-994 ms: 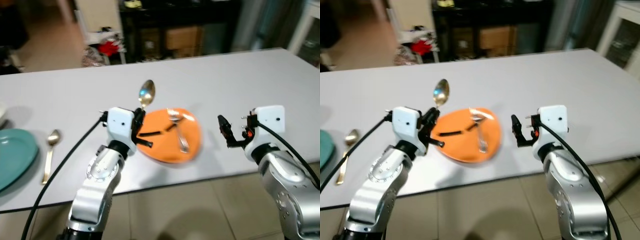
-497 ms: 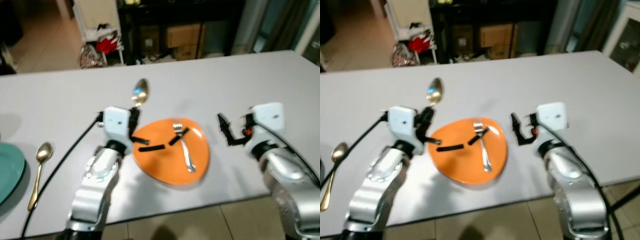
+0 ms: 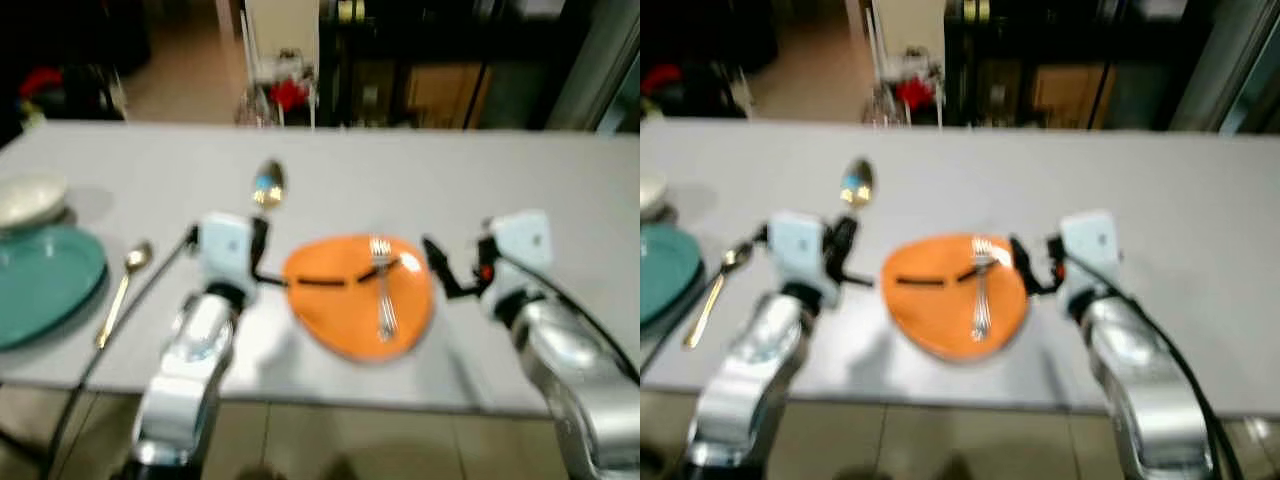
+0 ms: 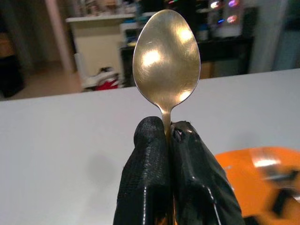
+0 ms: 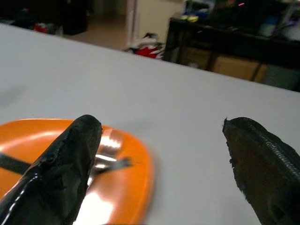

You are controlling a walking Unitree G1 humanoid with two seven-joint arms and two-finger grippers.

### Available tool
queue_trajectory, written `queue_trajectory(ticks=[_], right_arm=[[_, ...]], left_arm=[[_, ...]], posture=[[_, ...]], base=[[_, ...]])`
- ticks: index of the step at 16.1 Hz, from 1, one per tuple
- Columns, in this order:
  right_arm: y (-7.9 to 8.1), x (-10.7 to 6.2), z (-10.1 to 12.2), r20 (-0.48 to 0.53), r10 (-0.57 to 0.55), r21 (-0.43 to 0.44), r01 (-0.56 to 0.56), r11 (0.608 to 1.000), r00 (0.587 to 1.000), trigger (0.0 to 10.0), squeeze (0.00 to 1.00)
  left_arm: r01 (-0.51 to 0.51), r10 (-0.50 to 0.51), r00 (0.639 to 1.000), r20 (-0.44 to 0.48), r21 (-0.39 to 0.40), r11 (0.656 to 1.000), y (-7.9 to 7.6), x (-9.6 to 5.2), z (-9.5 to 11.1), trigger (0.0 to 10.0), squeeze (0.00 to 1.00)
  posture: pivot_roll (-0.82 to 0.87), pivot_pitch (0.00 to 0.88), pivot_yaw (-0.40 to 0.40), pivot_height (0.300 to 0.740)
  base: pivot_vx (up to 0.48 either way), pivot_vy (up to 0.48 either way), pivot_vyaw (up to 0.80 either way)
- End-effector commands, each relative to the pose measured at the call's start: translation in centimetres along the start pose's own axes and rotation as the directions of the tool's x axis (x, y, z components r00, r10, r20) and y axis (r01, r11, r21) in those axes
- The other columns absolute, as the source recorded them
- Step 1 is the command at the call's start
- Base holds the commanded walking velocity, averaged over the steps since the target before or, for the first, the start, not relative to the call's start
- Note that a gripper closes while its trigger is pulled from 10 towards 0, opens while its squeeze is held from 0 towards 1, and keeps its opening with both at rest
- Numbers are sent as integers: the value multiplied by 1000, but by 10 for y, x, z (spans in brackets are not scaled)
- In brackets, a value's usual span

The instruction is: Setting the table

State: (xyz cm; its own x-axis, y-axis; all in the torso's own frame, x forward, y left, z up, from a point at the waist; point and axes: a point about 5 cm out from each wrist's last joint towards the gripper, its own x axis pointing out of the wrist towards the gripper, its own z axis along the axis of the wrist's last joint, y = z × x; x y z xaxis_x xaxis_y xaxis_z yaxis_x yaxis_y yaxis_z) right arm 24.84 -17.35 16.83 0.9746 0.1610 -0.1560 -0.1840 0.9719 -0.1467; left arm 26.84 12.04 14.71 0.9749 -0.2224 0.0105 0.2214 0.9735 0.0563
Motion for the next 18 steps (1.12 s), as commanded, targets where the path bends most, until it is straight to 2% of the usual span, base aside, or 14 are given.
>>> queue_trajectory(ticks=[1, 4, 7, 9, 10, 11, 12, 13, 14, 16, 17, 18], right_arm=[[0, 1, 1, 5, 4, 7, -4, 1000, 1000, 10000, 0], [-5, -1, 2, 8, -24, 0, 24, 1000, 1000, 10000, 0], [-7, -6, -2, -12, -21, -1, 21, 1000, 1000, 10000, 0], [-1, -6, -2, -26, 45, -16, -45, 999, 999, 10000, 0], [3, -6, -1, -32, 104, 2, -104, 995, 994, 10000, 0], [4, -7, -2, -31, 116, 10, -116, 993, 993, 10000, 0], [6, -8, 0, -20, 185, 5, -185, 983, 982, 10000, 0], [7, -11, 1, -16, 221, 6, -221, 975, 975, 10000, 0], [9, -16, 0, -19, 299, 6, -299, 954, 954, 10000, 0], [11, -24, -2, -48, 422, -50, -424, 904, 906, 10000, 0], [14, -30, -1, -58, 511, -51, -514, 857, 858, 10000, 0], [14, -32, -1, -73, 540, -71, -544, 836, 839, 10000, 0]], left_arm=[[-14, 14, 1000, -4, 12, 1000, 5, 1, 0, 10000, 0], [10, -10, 1000, -11, -22, 1000, 1, 3, -2, 10000, 0], [52, -52, 995, -82, -3, 999, -3, 13, -14, 10000, 0], [61, -59, 987, -150, 11, 998, -1, 26, -20, 10000, 0], [74, -69, 977, -200, 17, 997, 2, 39, -24, 10000, 0], [74, -69, 975, -209, 16, 997, 3, 42, -25, 10000, 0], [36, -28, 964, -264, 24, 999, 10, 55, -27, 10000, 0], [26, -16, 962, -273, 31, 999, 12, 59, -26, 10000, 0], [13, -12, 954, -299, 1, 1000, 14, 65, -28, 10000, 0], [-21, -2, 939, -344, -63, 998, 13, 70, -31, 10000, 0], [-41, 7, 934, -357, -87, 995, 11, 74, -31, 10000, 0], [-57, 20, 925, -379, -88, 995, 11, 76, -33, 10000, 0]], posture=[[-42, 0, 32, 740], [-59, 0, 43, 740], [-77, 0, 37, 740], [-78, 0, 33, 740], [-80, 0, 38, 740], [-86, 0, 49, 740], [-94, 0, 65, 740], [-100, 0, 81, 740], [-115, 0, 106, 740], [-110, 0, 111, 740], [-113, 0, 111, 740], [-114, 0, 112, 740]], base=[[0, -480, 0], [0, -104, 0], [0, 0, 0], [0, 0, 0], [0, 0, 0], [0, 0, 0], [0, 0, 0], [0, 0, 0], [0, 0, 0], [0, 0, 0], [0, 0, 0], [0, 0, 0]])
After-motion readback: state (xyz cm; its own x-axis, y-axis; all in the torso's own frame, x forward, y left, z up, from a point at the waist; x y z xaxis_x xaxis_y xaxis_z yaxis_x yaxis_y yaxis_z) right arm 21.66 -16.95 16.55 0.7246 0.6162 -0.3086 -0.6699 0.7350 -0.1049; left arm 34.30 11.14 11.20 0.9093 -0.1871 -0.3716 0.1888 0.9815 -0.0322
